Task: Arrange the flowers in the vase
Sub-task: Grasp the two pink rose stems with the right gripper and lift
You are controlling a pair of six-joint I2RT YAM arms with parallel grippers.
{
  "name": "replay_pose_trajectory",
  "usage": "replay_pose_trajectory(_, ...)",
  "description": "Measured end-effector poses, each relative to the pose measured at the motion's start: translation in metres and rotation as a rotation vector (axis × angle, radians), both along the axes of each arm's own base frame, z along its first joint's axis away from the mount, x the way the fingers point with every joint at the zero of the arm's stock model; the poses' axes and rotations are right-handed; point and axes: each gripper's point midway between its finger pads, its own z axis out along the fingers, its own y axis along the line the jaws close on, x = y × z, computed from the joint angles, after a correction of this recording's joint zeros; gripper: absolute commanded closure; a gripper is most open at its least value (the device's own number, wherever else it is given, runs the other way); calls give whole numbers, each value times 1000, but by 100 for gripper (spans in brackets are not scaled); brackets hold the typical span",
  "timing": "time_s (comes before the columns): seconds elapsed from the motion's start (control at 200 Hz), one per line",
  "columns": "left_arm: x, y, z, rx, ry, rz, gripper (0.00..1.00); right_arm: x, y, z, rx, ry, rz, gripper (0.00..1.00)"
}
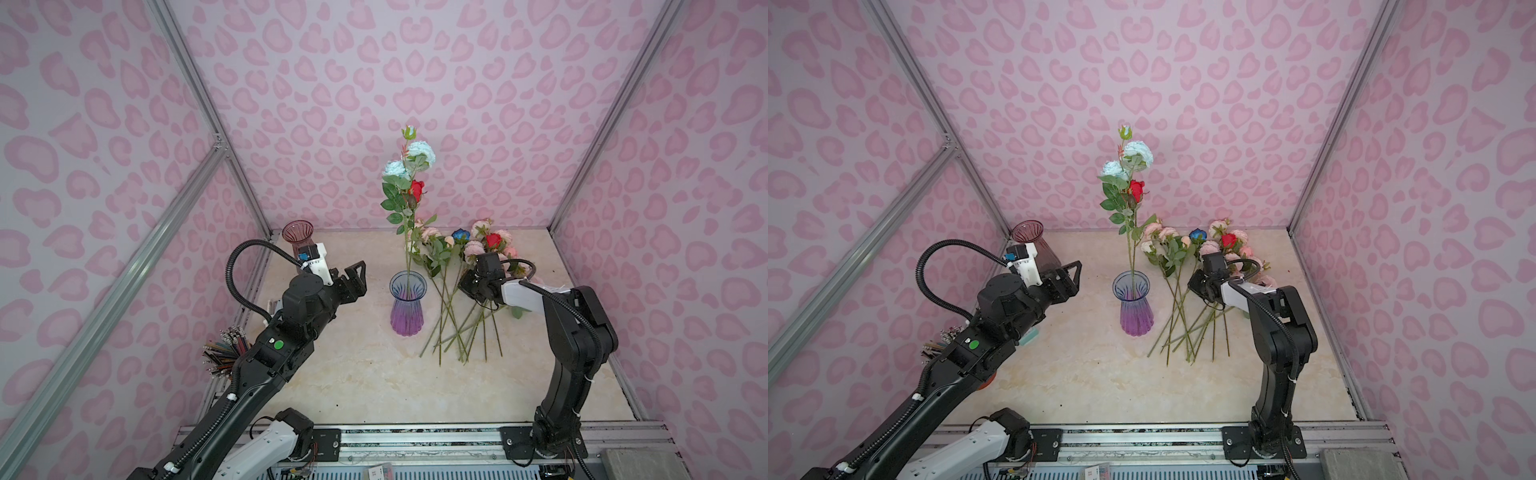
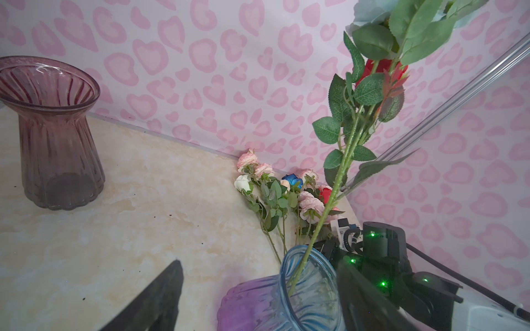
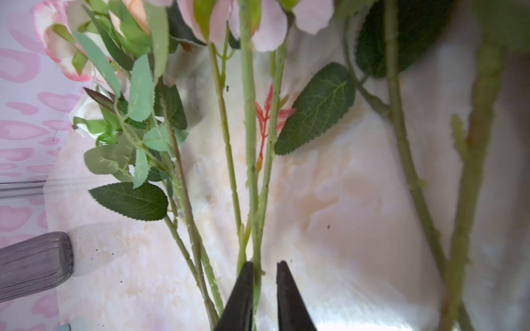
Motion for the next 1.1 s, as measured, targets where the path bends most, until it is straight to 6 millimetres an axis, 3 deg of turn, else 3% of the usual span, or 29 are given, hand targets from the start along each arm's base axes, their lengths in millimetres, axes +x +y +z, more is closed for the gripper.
replay_pose_trajectory(0.095,-1,-2,0,-9,3,-10,15,4,1,4,9,-13,2,75)
replay_pose_trajectory(0.22,-1,-2,0,-10,3,-14,15,8,3,-4,26,-7,13,76)
replay_pose_trajectory(0.335,-2,-3,1,-11,2,-17,15,8,7,-13,45,16,29,86)
replay_pose_trajectory(0.435,-2,-3,1,-11,2,-17,15,9,8,-4,54,-1,34,94)
replay_pose_trajectory(0.865,-2,-4,0,-13,4,-24,15,-10,10,86,71,-180,60,100)
replay_pose_trajectory(1.1,-6,-17,2,-30,5,-98,15,-29,14,163,45,-348,84,100)
